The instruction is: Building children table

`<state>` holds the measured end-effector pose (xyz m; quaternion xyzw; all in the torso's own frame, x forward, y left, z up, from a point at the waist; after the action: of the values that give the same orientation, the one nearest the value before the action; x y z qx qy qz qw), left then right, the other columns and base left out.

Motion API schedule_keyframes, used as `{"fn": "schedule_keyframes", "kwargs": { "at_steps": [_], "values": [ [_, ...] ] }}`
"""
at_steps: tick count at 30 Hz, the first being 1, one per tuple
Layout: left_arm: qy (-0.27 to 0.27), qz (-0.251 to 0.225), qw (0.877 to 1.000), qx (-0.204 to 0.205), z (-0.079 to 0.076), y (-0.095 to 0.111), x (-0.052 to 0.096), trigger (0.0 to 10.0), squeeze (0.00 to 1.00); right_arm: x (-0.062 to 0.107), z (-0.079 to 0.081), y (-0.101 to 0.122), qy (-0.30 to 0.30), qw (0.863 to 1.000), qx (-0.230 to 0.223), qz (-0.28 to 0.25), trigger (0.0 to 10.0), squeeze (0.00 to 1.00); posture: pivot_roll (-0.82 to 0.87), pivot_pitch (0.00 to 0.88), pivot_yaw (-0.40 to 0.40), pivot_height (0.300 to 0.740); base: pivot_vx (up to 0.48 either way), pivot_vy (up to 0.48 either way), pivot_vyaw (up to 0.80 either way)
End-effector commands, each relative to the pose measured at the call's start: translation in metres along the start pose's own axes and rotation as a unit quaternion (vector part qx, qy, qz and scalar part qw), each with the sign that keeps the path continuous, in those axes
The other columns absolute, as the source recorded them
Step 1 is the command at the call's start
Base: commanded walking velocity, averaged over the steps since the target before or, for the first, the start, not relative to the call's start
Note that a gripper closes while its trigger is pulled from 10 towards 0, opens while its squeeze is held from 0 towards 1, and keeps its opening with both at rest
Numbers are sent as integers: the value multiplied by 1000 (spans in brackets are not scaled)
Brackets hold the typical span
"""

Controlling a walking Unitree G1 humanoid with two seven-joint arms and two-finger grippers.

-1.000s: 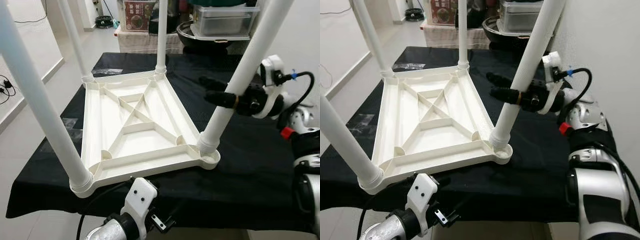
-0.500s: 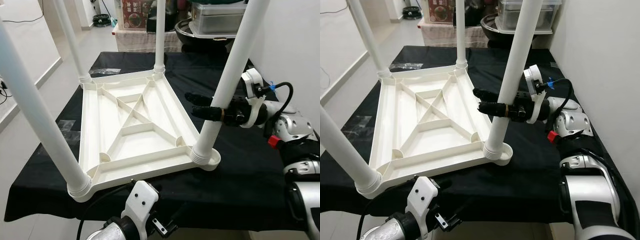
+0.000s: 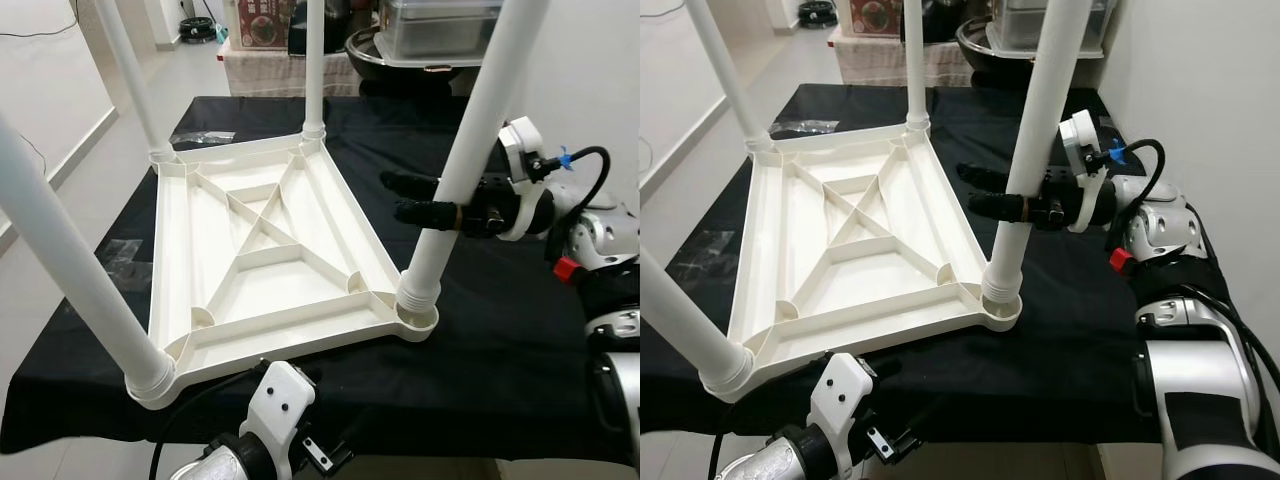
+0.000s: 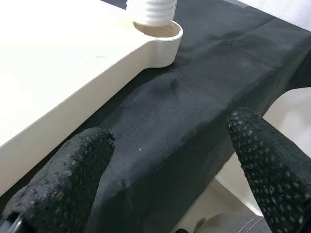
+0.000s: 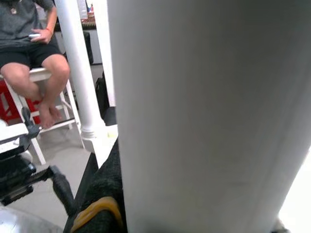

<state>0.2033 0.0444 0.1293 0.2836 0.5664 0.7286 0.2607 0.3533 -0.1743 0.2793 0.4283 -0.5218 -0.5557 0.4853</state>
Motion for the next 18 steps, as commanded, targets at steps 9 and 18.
{"fn": "schedule_keyframes", "kwargs": {
  "at_steps": [9, 18],
  "values": [
    [-6, 4, 1000, -4, -1, 0, 2, 10000, 0, -6, 14, -10, 45, 999, 2, 12, 10000, 0, 119, 162, 20, 740, 0, 0, 0],
    [-7, 4, 1000, -7, 0, 0, 2, 10000, 0, -4, 9, -20, 29, 999, -3, 34, 10000, 0, 120, 164, 21, 740, 0, 0, 0]
  ]
}}
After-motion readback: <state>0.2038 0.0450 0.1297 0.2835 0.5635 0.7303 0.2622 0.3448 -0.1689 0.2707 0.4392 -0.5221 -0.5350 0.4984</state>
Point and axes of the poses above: a point about 5 cm out from each wrist's last joint towards the gripper, its own x axis pointing back from the gripper into the wrist, its own y axis along the axis of the wrist's last joint, z = x × y, the point moved 4 cm from there along -x, pointing out of the wrist towards the gripper, and after that the axes turned 13 degrees about -x, right-handed, at the moved point
